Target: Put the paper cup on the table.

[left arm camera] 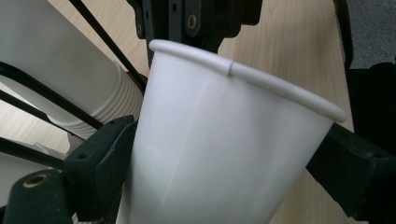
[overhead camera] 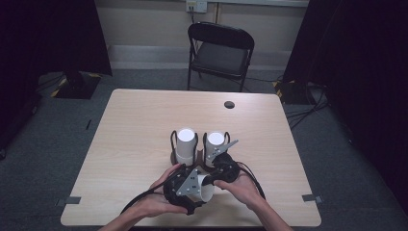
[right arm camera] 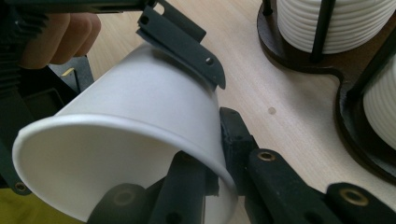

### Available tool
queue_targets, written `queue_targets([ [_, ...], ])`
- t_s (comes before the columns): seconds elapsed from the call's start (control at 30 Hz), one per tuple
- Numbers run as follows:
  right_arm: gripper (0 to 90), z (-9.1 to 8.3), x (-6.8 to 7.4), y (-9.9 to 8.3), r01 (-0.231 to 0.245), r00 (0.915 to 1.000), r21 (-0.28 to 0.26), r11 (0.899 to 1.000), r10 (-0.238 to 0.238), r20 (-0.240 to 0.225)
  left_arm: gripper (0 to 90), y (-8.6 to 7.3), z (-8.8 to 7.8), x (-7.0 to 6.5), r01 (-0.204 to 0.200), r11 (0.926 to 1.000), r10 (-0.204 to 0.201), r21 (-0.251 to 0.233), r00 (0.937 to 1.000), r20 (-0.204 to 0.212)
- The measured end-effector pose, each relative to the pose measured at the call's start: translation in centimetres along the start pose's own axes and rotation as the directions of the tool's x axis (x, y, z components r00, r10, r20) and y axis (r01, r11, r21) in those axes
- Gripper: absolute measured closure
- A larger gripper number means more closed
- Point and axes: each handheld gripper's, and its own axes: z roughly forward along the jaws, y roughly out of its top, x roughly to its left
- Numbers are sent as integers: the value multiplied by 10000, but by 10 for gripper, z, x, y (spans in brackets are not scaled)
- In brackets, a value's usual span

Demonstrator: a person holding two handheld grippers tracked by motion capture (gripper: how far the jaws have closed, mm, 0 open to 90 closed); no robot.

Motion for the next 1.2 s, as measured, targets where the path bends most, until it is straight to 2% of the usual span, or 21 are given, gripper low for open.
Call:
queue_targets([
  [0.03,873,0,-1,0,-101,9999,-4,9999,101,-60,127,1,-1,0,-17,10000,17,23,10000,-42],
  [0.13,891,3,-1,1,-277,9995,86,9996,278,-114,189,4,-2,-1,7,9992,-8,-391,10000,-21],
  [0.17,892,5,-1,2,-317,9994,115,9994,318,-151,188,6,-2,-2,-139,9994,135,-328,9998,-124],
  [0.23,892,5,2,3,-200,9995,117,9997,203,-231,192,6,-3,-3,-156,9993,152,-344,9998,-124],
  [0.27,892,5,3,4,-201,9995,70,9998,203,-234,194,4,-3,-2,-32,9991,26,-418,9999,-135],
  [0.43,892,6,1,4,-481,9985,-7,9988,481,-272,204,4,-3,-2,-45,9989,34,-474,9997,-236],
  [0.57,889,6,2,4,-533,9983,-5,9986,532,-247,210,2,-4,0,149,9985,-159,-527,9997,-186],
  [0.6,889,6,2,5,-581,9981,-46,9983,580,-224,216,2,-5,0,132,9991,-139,-411,9998,-153],
  [0.63,889,5,2,5,-601,9980,-44,9982,600,-202,220,2,-4,1,267,9979,-276,-585,9995,-146],
  [0.67,886,5,2,4,-611,9980,-46,9981,610,-179,224,1,-5,2,222,9984,-228,-516,9997,-100],
  [0.7,883,5,2,4,-628,9980,-75,9980,627,-120,226,1,-4,2,342,9977,-348,-589,9994,-89],
  [0.77,877,6,3,4,-623,9981,-43,9980,624,11,229,0,-4,3,357,9974,-361,-633,9993,-50],
  [0.9,867,6,3,3,-751,9972,-193,9970,750,-43,236,0,-4,2,388,9964,-396,-759,9992,-88],
  [0.97,827,6,3,3,-702,9975,-182,9974,703,30,237,0,-5,3,581,9947,-577,-845,9983,66],
  [1.13,747,4,5,2,-614,9981,-285,9977,616,93,239,-1,-6,1,589,9939,-587,-935,9983,44],
  [1.2,710,3,6,2,-521,9979,-287,9982,532,361,239,-2,-5,0,578,9946,-578,-867,9983,24],
])
